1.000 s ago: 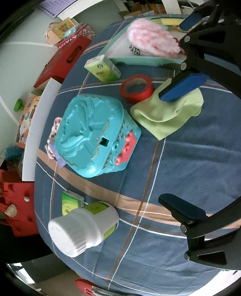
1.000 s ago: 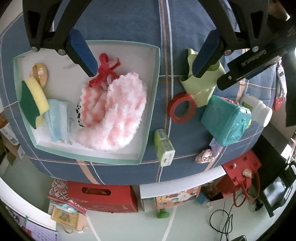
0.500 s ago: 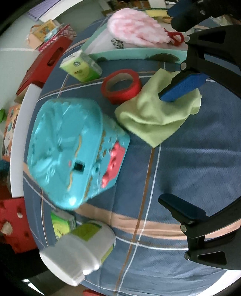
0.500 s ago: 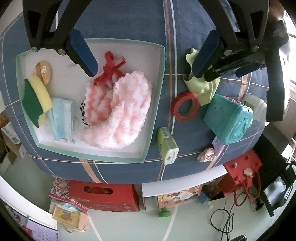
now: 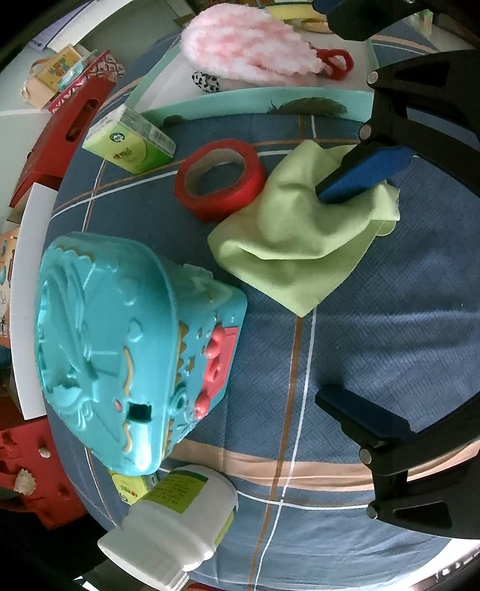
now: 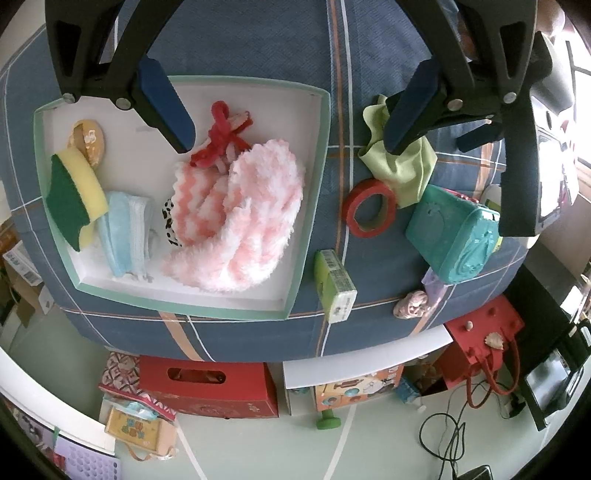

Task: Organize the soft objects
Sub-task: 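Move left tool toward the light green cloth beside the red tape roll, then grasp the light green cloth with the left tool and lift it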

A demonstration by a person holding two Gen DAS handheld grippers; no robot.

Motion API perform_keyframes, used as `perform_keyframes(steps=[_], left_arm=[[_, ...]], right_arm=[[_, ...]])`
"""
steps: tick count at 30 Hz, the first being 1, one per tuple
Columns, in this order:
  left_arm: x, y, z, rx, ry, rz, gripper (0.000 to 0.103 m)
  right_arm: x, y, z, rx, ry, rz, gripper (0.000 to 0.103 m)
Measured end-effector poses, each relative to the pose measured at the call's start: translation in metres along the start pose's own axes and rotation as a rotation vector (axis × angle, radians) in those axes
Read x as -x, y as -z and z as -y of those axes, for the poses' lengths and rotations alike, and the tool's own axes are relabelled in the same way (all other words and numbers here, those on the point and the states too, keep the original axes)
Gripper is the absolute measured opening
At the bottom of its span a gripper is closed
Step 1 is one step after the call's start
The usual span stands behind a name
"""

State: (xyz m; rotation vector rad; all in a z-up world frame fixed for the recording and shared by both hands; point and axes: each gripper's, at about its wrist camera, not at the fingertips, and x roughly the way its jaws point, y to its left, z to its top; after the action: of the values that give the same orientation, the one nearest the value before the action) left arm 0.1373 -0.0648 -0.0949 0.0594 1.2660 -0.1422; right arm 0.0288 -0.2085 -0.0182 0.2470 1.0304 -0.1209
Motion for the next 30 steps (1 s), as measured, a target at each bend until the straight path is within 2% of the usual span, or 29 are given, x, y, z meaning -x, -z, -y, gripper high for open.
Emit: perform_keyframes(steps=[3,4,6,8,9,11,14,17,19,26,30], left_arm=[[0.002,0.004,0.004,-0.009,0.0,0.009,0.099],[0.005,0.007,0.009,-0.018,0.004,0.015,0.095],[0.007,0.01,0.014,-0.045,0.024,0.027,0.081],[0.009,0.012,0.023,-0.077,0.058,0.041,0.059],[0.01,0.012,0.026,-0.086,0.073,0.042,0.054],[0.011,0.014,0.031,-0.099,0.1,0.043,0.036],[0.012,0.015,0.037,-0.1,0.144,0.041,0.02],[0.015,0.016,0.039,-0.098,0.145,0.055,0.011],[0.021,0.015,0.035,-0.083,0.156,0.066,0.01],[0.038,0.016,0.013,-0.034,0.169,0.095,0.008],[0.054,0.016,-0.001,0.009,0.166,0.138,0.008]], right_arm=[[0.0,0.0,0.0,-0.001,-0.001,0.001,0.103],[0.001,0.0,0.0,-0.001,0.0,0.002,0.103],[0.001,0.0,0.0,-0.002,0.001,0.005,0.103],[0.002,0.0,0.0,-0.001,0.002,0.006,0.103],[0.002,0.0,0.0,-0.001,0.002,0.006,0.103],[0.002,0.0,0.0,0.0,0.004,0.008,0.103],[0.002,-0.001,-0.001,0.003,0.007,0.01,0.103],[0.002,-0.001,-0.001,0.005,0.01,0.011,0.103],[0.003,-0.001,-0.001,0.006,0.012,0.013,0.103],[0.01,-0.003,0.0,0.0,0.005,0.054,0.103],[0.014,-0.004,-0.002,0.007,-0.007,0.077,0.103]])
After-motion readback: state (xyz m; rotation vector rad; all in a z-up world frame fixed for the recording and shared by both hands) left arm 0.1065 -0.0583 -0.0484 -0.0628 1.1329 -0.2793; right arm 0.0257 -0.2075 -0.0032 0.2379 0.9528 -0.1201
